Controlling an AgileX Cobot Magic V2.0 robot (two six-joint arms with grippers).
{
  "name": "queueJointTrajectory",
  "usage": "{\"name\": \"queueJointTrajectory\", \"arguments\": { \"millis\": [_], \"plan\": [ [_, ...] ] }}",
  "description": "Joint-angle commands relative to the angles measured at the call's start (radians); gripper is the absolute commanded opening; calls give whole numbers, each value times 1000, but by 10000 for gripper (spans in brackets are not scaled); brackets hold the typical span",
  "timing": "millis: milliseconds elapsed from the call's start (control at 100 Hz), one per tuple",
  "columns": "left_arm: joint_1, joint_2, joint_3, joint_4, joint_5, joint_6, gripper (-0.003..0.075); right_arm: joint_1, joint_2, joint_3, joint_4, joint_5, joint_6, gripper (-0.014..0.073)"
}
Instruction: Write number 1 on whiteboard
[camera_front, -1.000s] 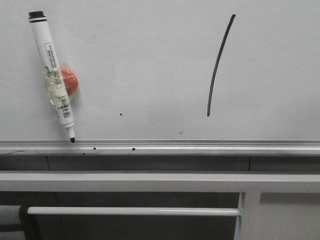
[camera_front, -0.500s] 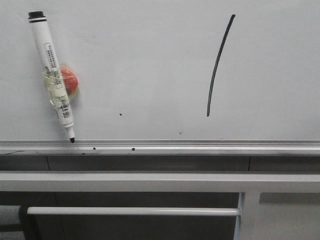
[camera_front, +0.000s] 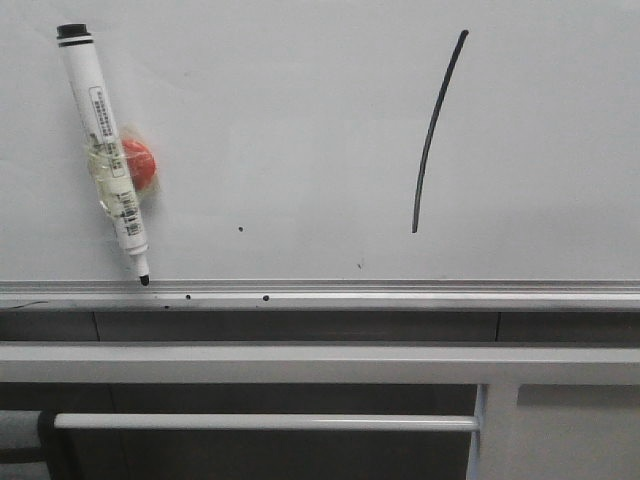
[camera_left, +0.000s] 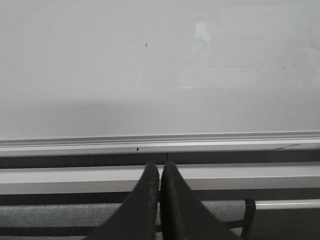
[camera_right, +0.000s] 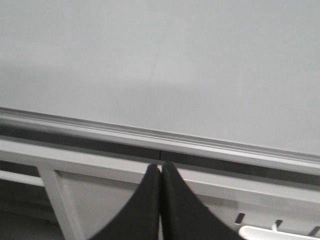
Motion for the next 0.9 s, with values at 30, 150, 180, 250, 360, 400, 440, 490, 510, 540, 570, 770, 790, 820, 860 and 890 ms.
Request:
{"name": "queueJointTrajectory", "arguments": {
  "millis": [30, 150, 180, 250, 360, 400, 440, 490, 510, 540, 570, 770, 790, 820, 860, 890],
  "plan": [
    [-10, -24, 6, -7, -74, 0, -20, -72, -18, 24, -1, -31, 6, -63],
    [-10, -24, 6, -7, -74, 0, -20, -154, -18, 24, 7, -23, 15, -63],
    [-10, -24, 6, -7, -74, 0, -20, -170, -18, 24, 7, -18, 23, -63],
    [-10, -24, 6, -7, -74, 0, -20, -190, -18, 24, 7, -3, 34, -63],
    [-10, -24, 6, -7, -74, 0, -20, -190, -18, 24, 7, 10, 62, -63],
    [-10, -24, 6, -7, -74, 0, -20, -190, -18, 24, 7, 10, 70, -63],
    [-10, -24, 6, -7, -74, 0, -20, -190, -18, 24, 7, 8, 75, -63],
    [-10, -24, 6, -7, -74, 0, -20, -190, -18, 24, 7, 8, 77, -63],
    [-10, -24, 6, -7, -74, 0, -20, -190, -18, 24, 7, 8, 77, -63],
    [-10, -24, 6, -7, -74, 0, -20, -190, -18, 24, 7, 8, 77, -63],
    [-10, -24, 6, -7, -74, 0, -20, -190, -18, 24, 7, 8, 77, -63],
    [-10, -24, 6, -7, -74, 0, -20, -190, -18, 24, 7, 8, 77, -63],
    [-10, -24, 6, -7, -74, 0, -20, -190, -18, 24, 7, 8, 77, -63],
    [-10, -24, 6, -7, -74, 0, -20, -190, -18, 24, 7, 8, 77, -63],
    [-10, -24, 6, -7, -74, 0, -20, -190, -18, 24, 7, 8, 77, -63],
    [-10, -24, 6, -7, -74, 0, -20, -190, -18, 24, 7, 8, 77, -63]
  ]
}}
